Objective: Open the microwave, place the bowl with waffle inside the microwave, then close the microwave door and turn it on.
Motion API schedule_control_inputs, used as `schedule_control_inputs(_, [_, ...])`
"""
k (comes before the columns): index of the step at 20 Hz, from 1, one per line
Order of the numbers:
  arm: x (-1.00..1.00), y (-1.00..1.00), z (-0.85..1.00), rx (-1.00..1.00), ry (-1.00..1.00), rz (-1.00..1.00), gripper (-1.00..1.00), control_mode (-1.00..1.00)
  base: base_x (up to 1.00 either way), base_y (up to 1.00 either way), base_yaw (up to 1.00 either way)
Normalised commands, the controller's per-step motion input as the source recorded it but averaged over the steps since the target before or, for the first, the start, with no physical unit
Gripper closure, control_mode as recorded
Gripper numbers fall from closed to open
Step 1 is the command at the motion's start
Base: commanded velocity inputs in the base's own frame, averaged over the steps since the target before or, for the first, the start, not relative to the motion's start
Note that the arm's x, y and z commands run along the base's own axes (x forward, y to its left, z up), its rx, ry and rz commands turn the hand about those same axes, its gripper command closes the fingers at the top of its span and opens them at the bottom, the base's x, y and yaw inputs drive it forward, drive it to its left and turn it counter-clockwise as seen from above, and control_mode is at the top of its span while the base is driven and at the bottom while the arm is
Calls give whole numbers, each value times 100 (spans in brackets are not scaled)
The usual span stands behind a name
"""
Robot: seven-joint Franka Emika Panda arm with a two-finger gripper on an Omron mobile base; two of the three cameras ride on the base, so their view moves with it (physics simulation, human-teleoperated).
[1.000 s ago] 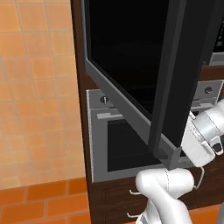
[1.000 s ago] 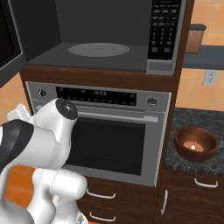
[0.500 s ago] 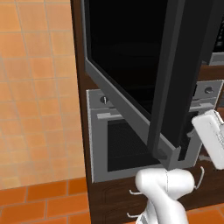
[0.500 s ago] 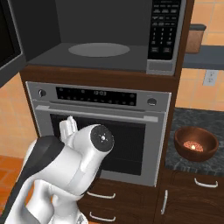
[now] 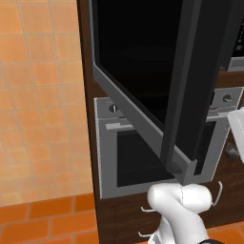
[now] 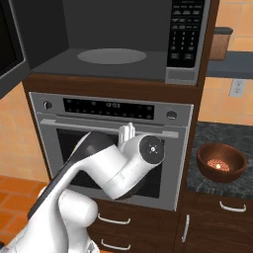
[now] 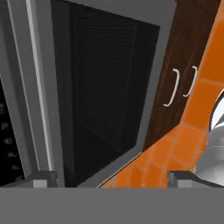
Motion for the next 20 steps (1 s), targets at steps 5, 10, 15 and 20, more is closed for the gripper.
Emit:
schedule_control_inputs(5, [33, -100, 0, 0, 5, -30, -100, -100, 0, 0, 0])
schedule_control_inputs(10, [-1, -100, -19, 0, 0, -20, -100, -100, 0, 0, 0])
schedule_control_inputs(15, [20, -100, -32, 0, 3, -13, -100, -100, 0, 0, 0])
schedule_control_inputs(20, [55, -100, -59, 0, 1, -6, -100, -100, 0, 0, 0])
